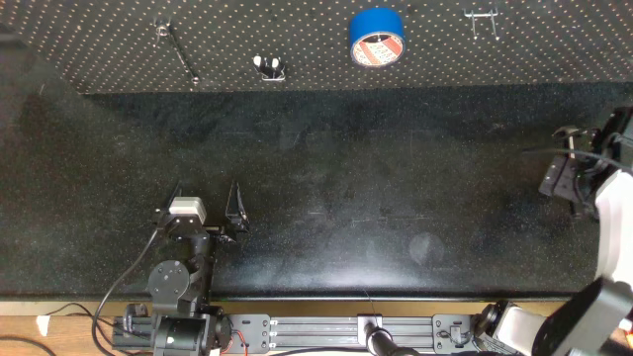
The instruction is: Place Tools Onto Pegboard
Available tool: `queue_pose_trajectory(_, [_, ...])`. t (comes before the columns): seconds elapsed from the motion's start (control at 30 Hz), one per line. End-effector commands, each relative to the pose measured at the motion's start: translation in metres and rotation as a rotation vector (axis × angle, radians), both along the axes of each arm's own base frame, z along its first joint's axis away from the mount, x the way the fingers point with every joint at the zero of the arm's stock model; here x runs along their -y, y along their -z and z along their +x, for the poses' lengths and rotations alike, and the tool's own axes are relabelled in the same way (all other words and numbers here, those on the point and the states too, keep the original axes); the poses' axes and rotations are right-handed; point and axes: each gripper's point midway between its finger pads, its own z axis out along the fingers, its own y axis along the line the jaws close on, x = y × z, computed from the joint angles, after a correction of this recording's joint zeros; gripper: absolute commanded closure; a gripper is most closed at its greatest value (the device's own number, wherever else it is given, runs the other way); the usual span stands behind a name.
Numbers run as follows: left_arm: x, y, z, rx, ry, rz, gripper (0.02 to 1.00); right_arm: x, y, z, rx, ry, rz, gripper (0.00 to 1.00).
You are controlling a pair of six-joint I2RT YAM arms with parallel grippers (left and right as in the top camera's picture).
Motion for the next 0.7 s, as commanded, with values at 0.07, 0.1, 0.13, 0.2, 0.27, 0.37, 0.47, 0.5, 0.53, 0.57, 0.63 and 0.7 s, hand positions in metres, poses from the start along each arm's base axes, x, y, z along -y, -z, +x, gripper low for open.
queue_pose_trajectory(0.07, [0.002,0.001,-0.001,-0.001,0.013,0.012,0.023,0.004,0.036,0.032,0.034,-0.271,0.080,0.009])
queue_pose_trajectory(0.1, [0.002,0.001,-0.001,-0.001,0.013,0.012,0.023,0.007,0.046,0.036,0.031,-0.273,0.082,0.005])
queue_pose_trajectory(0.13, [0.002,0.001,-0.001,-0.001,0.013,0.012,0.023,0.007,0.052,0.036,0.018,-0.272,0.092,0.007])
queue_pose_trajectory(0.2, [0.002,0.001,-0.001,-0.001,0.013,0.012,0.023,0.003,0.064,0.032,-0.013,-0.272,0.124,0.047])
queue_pose_trajectory(0.27, [0.002,0.001,-0.001,-0.001,0.013,0.012,0.023,0.000,0.069,0.026,-0.041,-0.270,0.147,0.275])
queue_pose_trajectory(0.37, [0.002,0.001,-0.001,-0.001,0.013,0.012,0.023,-0.005,0.071,0.018,-0.079,-0.320,0.164,0.752])
queue_pose_trajectory(0.47, [0.002,0.001,-0.001,-0.001,0.013,0.012,0.023,-0.012,0.072,0.008,-0.117,-0.329,0.196,0.919])
queue_pose_trajectory(0.5, [0.002,0.001,-0.001,-0.001,0.013,0.012,0.023,-0.012,0.072,0.009,-0.112,-0.309,0.198,0.928])
queue_pose_trajectory(0.53, [0.002,0.001,-0.001,-0.001,0.013,0.012,0.023,-0.017,0.071,0.013,-0.081,-0.300,0.225,0.925])
queue_pose_trajectory(0.57, [0.002,0.001,-0.001,-0.001,0.013,0.012,0.020,-0.025,0.067,0.023,-0.020,-0.316,0.260,0.928])
queue_pose_trajectory(0.63, [0.002,0.001,-0.001,-0.001,0.013,0.012,0.025,-0.034,0.043,0.050,0.133,-0.328,0.261,0.925])
queue_pose_trajectory(0.7, [0.002,0.001,-0.001,-0.001,0.013,0.012,0.023,-0.036,0.007,0.071,0.264,-0.299,0.190,0.925])
